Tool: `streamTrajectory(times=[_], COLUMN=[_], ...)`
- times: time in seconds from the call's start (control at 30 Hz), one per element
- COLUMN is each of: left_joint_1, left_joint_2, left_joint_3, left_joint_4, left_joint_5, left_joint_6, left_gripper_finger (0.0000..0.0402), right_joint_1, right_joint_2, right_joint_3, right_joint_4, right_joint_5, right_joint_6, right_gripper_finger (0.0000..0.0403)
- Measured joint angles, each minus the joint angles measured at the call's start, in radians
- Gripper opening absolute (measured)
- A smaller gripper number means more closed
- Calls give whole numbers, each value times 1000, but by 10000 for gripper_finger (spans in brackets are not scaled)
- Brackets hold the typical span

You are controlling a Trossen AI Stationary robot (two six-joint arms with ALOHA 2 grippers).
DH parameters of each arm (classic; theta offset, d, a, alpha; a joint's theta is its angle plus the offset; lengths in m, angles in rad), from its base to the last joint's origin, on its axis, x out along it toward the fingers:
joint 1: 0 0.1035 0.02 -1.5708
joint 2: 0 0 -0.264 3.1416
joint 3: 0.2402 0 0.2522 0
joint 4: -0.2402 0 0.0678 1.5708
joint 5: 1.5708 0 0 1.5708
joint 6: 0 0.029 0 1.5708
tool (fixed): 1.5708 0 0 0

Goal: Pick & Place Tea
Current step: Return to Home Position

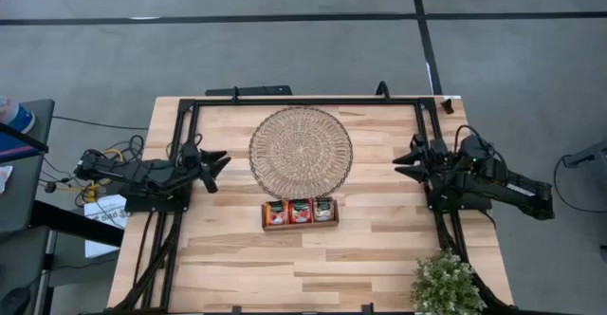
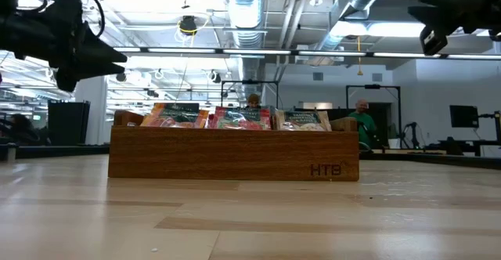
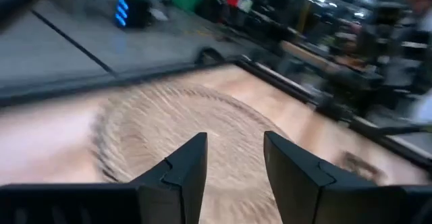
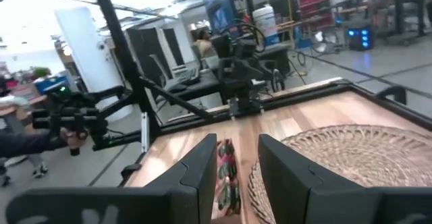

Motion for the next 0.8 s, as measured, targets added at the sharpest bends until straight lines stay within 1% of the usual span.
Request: streamTrajectory(times=[0.07,0.13,0.17,0.2,0.33,0.43,0.5,0.6,0.63,0.8], left_joint_1=[0,0,0,0,0,0,0,0,0,1], left_joint_2=[0,0,2,8,23,23,23,23,23,23], left_joint_3=[-5,-7,-7,-7,-7,-8,-8,-9,-9,-10], left_joint_4=[11,22,22,23,21,10,8,4,3,2], left_joint_5=[68,152,183,192,191,173,147,82,69,51], left_joint_6=[-44,-44,-33,-30,-10,0,26,55,56,59], left_gripper_finger=[138,138,138,138,138,138,138,138,138,138], right_joint_1=[0,0,0,0,-2,-18,-35,-66,-77,-139], right_joint_2=[0,0,0,0,0,1,2,1,2,1], right_joint_3=[-14,-36,-50,-66,-134,-162,-162,-162,-162,-161], right_joint_4=[39,82,107,132,198,177,139,116,115,61], right_joint_5=[-26,-34,-34,-33,-44,-44,-13,96,114,136], right_joint_6=[-11,-15,-15,-15,-1,46,47,24,8,-10], right_gripper_finger=[102,102,102,102,102,102,102,102,102,102])
